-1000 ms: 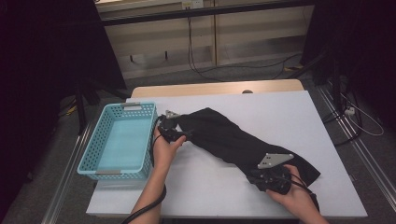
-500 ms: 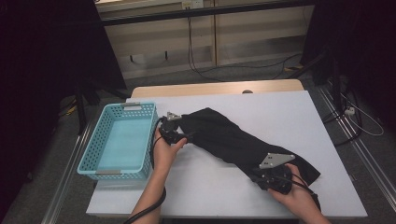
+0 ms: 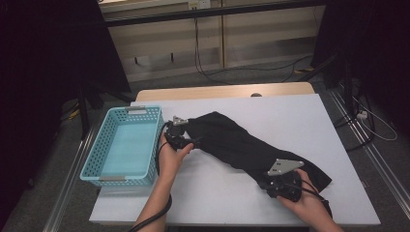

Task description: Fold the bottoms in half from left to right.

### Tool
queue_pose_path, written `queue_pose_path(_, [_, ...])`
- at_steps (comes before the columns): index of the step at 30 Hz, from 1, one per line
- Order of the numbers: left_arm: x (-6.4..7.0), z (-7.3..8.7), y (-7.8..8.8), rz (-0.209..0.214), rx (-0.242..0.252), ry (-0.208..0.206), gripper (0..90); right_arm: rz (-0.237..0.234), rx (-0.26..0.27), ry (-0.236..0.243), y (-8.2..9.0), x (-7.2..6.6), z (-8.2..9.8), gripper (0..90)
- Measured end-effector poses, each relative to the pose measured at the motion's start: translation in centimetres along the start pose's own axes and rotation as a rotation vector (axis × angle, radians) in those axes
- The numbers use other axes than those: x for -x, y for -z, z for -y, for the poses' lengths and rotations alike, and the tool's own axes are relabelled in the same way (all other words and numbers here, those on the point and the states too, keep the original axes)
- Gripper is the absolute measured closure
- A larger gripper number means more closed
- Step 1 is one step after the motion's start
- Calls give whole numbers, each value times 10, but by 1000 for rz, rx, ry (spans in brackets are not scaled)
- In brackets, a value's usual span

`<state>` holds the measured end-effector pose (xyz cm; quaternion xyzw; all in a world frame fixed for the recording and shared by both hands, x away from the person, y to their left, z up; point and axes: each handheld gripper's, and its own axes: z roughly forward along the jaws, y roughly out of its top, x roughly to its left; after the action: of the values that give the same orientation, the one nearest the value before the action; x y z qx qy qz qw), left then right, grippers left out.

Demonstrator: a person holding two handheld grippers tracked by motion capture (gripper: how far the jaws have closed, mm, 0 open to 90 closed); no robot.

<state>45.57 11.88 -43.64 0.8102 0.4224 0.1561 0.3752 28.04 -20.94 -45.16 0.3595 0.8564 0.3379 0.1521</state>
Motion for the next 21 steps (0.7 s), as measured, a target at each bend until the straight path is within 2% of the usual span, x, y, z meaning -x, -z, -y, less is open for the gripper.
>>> queue_pose_path(3, [1,0,0,2,0,1,150,-1,3,-16,1,6,1,818])
queue_pose_path(4, [1,0,0,5,0,0,151,-4,7,-28,1,9,2,839])
queue_pose_path(6, [2,0,1,8,5,11,151,-21,11,-59,1,13,2,851])
queue_pose_path(10, [0,1,1,12,1,16,153,-10,-5,-37,3,10,0,864])
queue_pose_path(14, [0,3,-1,14,2,31,158,-77,-8,-69,9,11,1,866])
queue_pose_path(18, [-1,3,-1,15,-3,31,160,-114,7,-52,23,6,4,866])
queue_pose_path(21, [-1,3,-2,15,-3,32,161,-128,22,-57,33,10,7,866])
